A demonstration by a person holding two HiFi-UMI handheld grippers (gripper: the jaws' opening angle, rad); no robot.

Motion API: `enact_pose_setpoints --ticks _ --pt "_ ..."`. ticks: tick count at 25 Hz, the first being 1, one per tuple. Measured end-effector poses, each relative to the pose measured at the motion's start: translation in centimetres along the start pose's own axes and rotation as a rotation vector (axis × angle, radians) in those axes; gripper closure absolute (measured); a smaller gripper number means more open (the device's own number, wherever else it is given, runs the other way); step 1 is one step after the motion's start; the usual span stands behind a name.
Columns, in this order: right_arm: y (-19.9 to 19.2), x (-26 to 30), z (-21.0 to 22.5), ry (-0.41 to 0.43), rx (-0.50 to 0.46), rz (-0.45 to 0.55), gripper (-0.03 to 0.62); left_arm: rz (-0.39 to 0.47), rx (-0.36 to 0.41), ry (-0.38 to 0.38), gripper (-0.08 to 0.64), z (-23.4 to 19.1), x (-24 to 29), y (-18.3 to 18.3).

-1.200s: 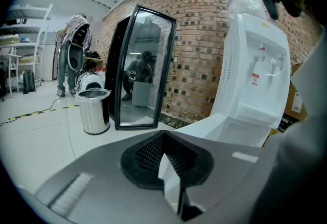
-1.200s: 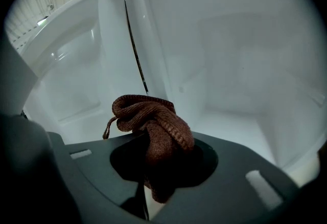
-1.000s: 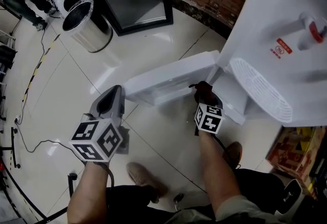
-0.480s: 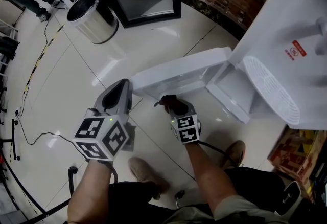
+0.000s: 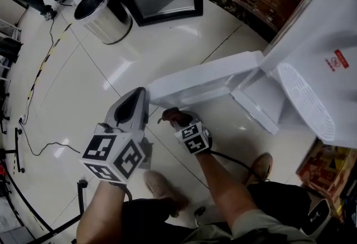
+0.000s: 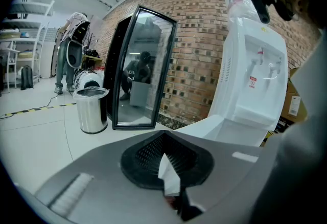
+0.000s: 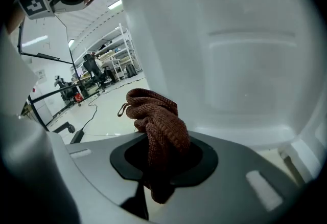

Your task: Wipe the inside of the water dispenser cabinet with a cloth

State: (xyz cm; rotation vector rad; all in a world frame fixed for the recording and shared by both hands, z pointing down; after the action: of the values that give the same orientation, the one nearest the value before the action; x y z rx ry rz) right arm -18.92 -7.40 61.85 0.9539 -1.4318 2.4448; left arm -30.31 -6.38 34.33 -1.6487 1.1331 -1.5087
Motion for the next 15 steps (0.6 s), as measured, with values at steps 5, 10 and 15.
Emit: enact_pose_setpoints --ticks 5,10,15 --pt "0.5 0.5 1.1 -0.026 0.029 -0.005 0.486 0.001 -0.002 -0.008 0.561 0.0 0.0 -0.1" --pt "0.0 -0.2 3.4 -0.119 0.106 -0.001 0.486 -0.009 -0.010 -0.007 0.561 0.0 0.0 0.1" --pt "0.9 -0.6 5.7 -0.172 0.160 0.048 0.486 -0.013 -0.010 -0.005 0.561 -0.1 0.0 0.2"
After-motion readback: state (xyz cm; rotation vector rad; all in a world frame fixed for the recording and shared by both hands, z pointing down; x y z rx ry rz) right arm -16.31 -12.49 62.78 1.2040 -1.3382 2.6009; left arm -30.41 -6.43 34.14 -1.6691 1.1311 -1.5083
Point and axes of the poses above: the fingertips, and each gripper's own axes: x forward along the fingers, z to its right, y out of its top, the point moved 9 cm from there along -x, backward along the fingers, and after that the axes turned 7 degrees about y, right-handed, at the moved point
